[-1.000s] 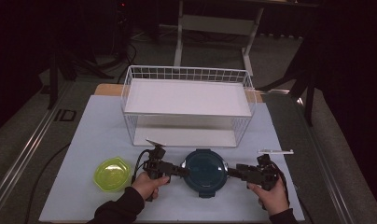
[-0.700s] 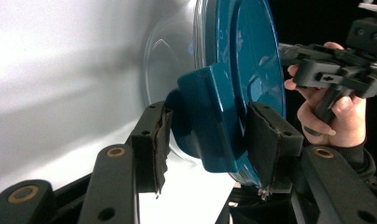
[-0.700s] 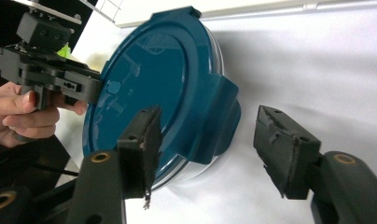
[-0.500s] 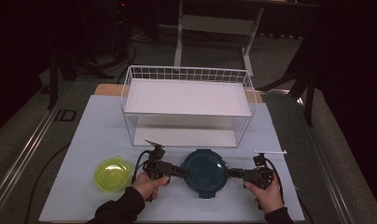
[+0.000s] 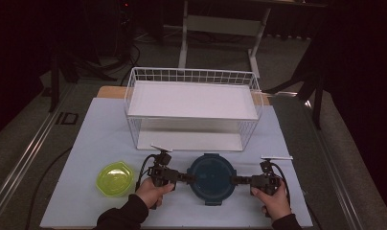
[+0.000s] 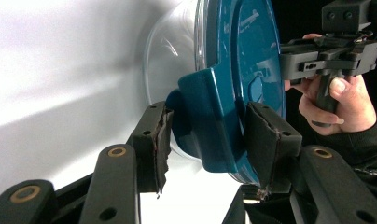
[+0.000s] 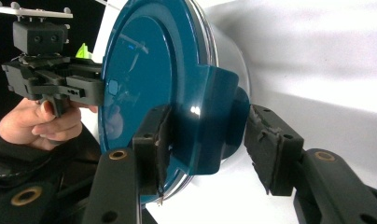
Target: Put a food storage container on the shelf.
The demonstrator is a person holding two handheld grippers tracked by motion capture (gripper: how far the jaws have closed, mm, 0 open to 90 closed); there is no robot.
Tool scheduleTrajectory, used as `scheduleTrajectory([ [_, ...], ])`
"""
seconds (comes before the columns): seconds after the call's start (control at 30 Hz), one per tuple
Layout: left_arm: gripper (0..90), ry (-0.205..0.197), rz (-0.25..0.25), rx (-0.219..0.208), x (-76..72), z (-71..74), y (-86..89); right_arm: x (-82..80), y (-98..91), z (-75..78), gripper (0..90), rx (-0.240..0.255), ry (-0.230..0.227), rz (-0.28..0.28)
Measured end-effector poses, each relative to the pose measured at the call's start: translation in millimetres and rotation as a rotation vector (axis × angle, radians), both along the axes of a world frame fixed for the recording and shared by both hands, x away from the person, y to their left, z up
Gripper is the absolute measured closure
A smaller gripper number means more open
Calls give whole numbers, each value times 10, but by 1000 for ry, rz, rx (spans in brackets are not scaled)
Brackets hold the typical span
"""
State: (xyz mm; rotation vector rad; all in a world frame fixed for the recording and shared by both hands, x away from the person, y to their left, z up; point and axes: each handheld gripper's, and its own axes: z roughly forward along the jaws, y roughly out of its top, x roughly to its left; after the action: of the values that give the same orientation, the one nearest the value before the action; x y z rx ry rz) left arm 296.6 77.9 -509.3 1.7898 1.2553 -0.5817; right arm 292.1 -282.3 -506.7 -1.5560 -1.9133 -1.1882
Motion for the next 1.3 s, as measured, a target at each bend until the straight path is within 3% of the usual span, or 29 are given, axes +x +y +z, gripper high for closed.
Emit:
scheduleTrajectory([
  [0.1, 515, -20, 6, 3, -37, 8, -2, -5, -23, -21, 523, 30, 22, 20],
  [0.33, 515, -57, 44, -3, -143, 19, -13, -63, -10, 4, 532, 20, 12, -2],
  [0.7, 520, -43, 51, 31, -220, 139, -46, -149, 3, 86, 546, -10, -16, -1],
  [1.3, 517, -122, 96, 37, -193, 648, 109, -45, 152, 558, 550, 2, -110, 30],
])
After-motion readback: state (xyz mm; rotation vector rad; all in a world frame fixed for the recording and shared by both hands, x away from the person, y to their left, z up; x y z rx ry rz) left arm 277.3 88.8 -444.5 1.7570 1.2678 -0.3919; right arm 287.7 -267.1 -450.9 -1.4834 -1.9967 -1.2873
